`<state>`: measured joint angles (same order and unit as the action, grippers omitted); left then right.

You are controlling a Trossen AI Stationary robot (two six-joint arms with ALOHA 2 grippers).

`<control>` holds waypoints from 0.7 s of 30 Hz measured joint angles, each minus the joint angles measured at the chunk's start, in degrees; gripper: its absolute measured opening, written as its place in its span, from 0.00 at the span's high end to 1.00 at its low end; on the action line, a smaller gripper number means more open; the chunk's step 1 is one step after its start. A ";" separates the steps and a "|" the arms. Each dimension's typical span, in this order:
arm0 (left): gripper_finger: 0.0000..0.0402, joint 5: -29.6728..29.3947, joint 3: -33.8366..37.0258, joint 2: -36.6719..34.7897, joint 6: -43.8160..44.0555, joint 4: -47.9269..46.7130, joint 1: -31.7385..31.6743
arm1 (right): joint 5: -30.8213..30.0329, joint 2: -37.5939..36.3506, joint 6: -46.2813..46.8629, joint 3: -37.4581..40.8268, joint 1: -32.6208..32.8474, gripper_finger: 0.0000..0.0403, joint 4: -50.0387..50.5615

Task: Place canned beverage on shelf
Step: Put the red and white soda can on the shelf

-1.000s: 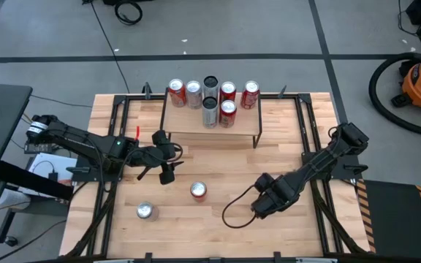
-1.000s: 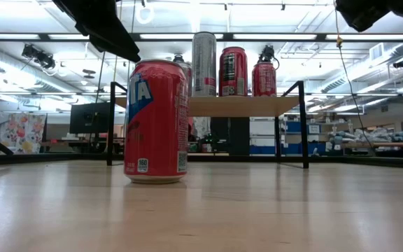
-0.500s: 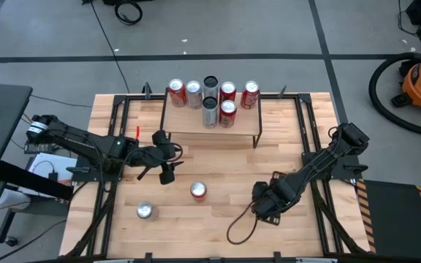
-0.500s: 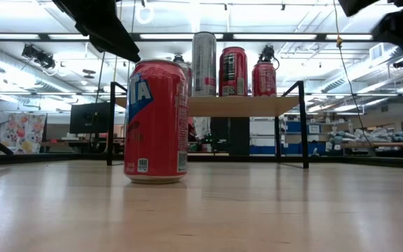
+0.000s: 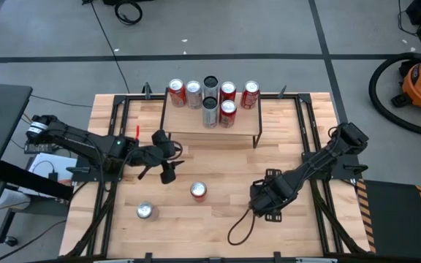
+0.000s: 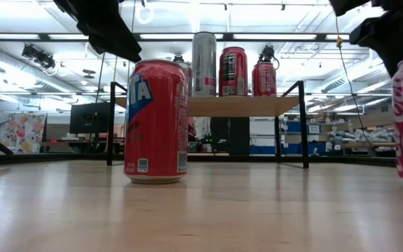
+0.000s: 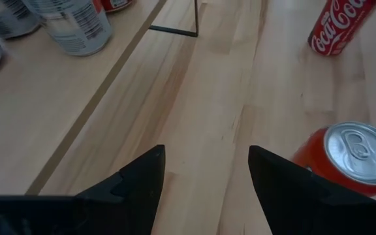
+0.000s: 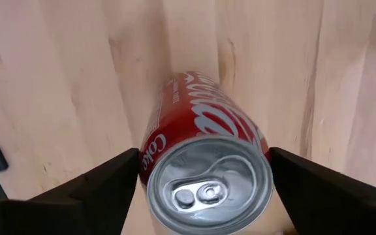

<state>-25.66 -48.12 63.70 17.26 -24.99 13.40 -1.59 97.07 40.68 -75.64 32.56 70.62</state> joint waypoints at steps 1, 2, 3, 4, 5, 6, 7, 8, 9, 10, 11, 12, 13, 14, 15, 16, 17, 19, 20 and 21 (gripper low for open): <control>0.43 0.01 0.00 0.00 0.00 0.03 -0.25 | 0.02 0.03 0.15 0.00 -0.19 0.11 -0.24; 0.43 0.01 0.00 0.00 0.01 0.02 -0.51 | -0.01 0.03 0.45 0.00 -0.31 0.09 -0.59; 0.43 0.01 0.00 0.00 0.13 0.04 -0.74 | -0.03 0.03 0.90 0.00 -0.43 0.07 -0.90; 0.43 0.01 0.00 0.00 0.15 0.05 -0.97 | 0.07 0.03 1.40 0.02 -0.53 0.04 -1.43; 0.43 0.01 0.00 0.00 0.13 0.00 -1.10 | 0.67 0.03 1.89 0.02 -0.80 0.03 -2.13; 0.43 0.01 0.00 0.00 0.12 0.04 -1.23 | 1.21 0.03 2.72 0.02 -1.08 0.02 -2.50; 0.43 0.01 0.00 0.00 0.11 0.03 -1.34 | 1.56 0.03 3.79 0.00 -1.40 0.02 -2.45; 0.43 0.00 0.00 0.00 0.11 0.01 -1.37 | 1.72 0.06 5.07 -0.15 -1.78 0.02 -2.09; 0.43 0.01 0.00 0.00 0.10 -0.03 -1.34 | 1.93 0.07 6.45 -0.32 -2.18 0.03 -1.68; 0.43 0.01 0.00 0.00 -0.08 -0.07 -1.34 | 2.12 0.07 8.08 -0.65 -2.58 0.03 -1.08; 0.43 0.01 0.00 0.00 -0.28 -0.06 -1.34 | 2.25 0.07 10.17 -1.07 -2.93 0.03 -0.24; 0.43 0.01 0.00 0.00 -0.31 -0.09 -1.34 | 2.14 0.07 12.72 -1.43 -3.22 0.03 0.61; 0.43 0.01 0.00 0.00 -0.31 -0.07 -1.34 | 1.72 0.07 15.47 -1.62 -3.43 0.03 1.45; 0.43 0.01 0.00 0.00 -0.31 -0.09 -1.34 | 1.38 0.07 18.74 -1.64 -3.55 0.03 1.89; 0.43 0.01 0.00 0.00 -0.31 -0.13 -1.34 | 1.18 0.07 21.24 -1.64 -3.51 0.03 2.02; 0.43 0.01 0.00 0.00 -0.31 -0.19 -1.34 | 1.00 0.07 23.19 -1.49 -3.27 0.03 1.73; 0.43 0.01 0.00 0.00 -0.32 -0.22 -1.32 | 0.99 0.07 24.93 -1.22 -3.01 0.03 1.43; 0.43 0.01 0.00 0.00 -0.31 -0.34 -1.30 | 1.08 0.07 27.90 -0.61 -2.33 0.03 1.30; 0.43 0.01 0.00 0.00 -0.35 -0.43 -1.30 | 1.13 0.07 29.29 -0.33 -1.99 0.03 1.31; 0.43 0.01 0.00 0.00 -0.42 -0.42 -1.30 | 1.21 0.07 30.25 -0.12 -1.63 0.03 1.35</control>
<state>-25.65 -48.12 63.70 16.84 -25.41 12.10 -0.38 97.14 70.93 -75.76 30.93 71.96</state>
